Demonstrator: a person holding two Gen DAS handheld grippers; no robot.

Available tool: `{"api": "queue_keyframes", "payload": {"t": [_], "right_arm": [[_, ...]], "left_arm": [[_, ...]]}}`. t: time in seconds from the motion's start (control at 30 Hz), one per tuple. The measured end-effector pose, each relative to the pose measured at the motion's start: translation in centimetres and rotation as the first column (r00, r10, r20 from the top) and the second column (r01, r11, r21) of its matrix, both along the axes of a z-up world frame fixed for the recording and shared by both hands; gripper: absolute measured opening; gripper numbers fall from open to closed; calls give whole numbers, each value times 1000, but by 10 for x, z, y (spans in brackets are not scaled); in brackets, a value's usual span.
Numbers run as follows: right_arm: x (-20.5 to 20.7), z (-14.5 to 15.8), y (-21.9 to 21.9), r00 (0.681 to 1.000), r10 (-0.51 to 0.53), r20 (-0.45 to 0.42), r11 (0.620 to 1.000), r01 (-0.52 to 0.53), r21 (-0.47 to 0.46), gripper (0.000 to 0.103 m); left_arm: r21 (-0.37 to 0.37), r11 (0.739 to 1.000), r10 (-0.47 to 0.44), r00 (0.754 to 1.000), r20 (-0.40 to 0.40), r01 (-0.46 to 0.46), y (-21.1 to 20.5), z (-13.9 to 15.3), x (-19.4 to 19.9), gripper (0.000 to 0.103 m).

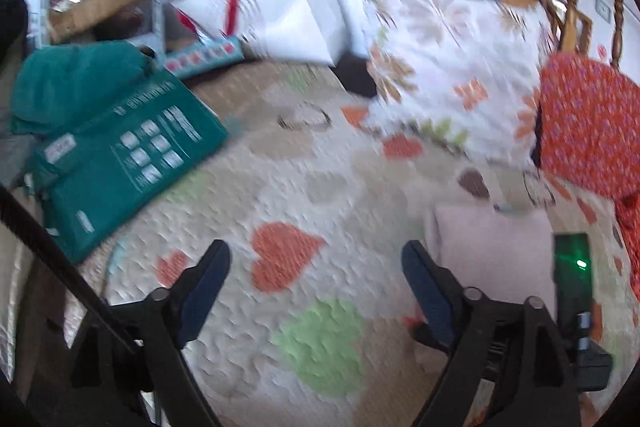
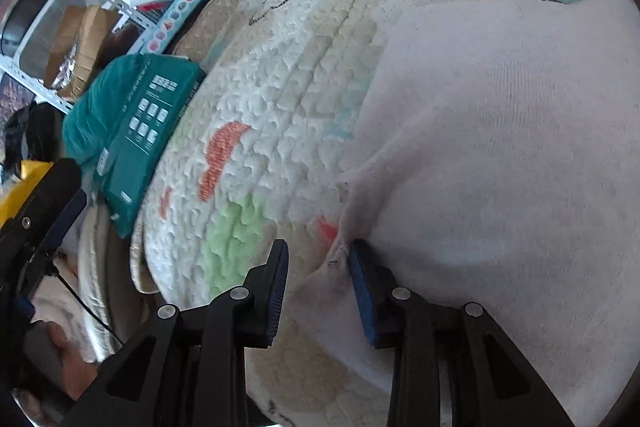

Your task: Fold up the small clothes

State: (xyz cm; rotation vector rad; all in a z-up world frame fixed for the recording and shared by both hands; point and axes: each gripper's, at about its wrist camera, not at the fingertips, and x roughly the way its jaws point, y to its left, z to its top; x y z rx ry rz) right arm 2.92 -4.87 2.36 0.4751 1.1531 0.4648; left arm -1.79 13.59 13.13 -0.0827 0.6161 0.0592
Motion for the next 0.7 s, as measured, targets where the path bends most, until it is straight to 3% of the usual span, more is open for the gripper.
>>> {"api": "queue_keyframes", "payload": {"t": [0.1, 0.23, 0.3, 0.37, 0.47, 0.6, 0.7], "right_arm": [[-18, 35, -21, 995, -12, 94, 1000, 12, 7, 36], [-38, 67, -63, 974, -104, 203, 992, 116, -49, 36], [-42, 61, -84, 969, -153, 195, 978, 177, -111, 39], [-45, 36, -99, 977, -180, 112, 969, 196, -153, 40], [-62, 4, -111, 984, -176, 28, 976, 178, -123, 40], [-99, 11, -123, 986, -152, 61, 984, 157, -87, 40], [-118, 34, -133, 976, -174, 134, 969, 194, -154, 40]], "left_arm": [[-3, 999, 51, 995, 85, -50, 7, 12, -11, 99], [-87, 996, 49, 991, 127, -38, 12, 17, -17, 101], [-101, 995, 37, 993, 113, -26, 8, 17, -16, 101], [-91, 996, 27, 994, 106, -17, 1, 15, -16, 101], [-32, 998, 50, 992, 119, -46, -12, 15, -21, 101], [7, 996, 87, 979, 183, -90, -24, 21, -36, 103], [13, 994, 100, 966, 236, -106, -31, 28, -47, 103]]}}
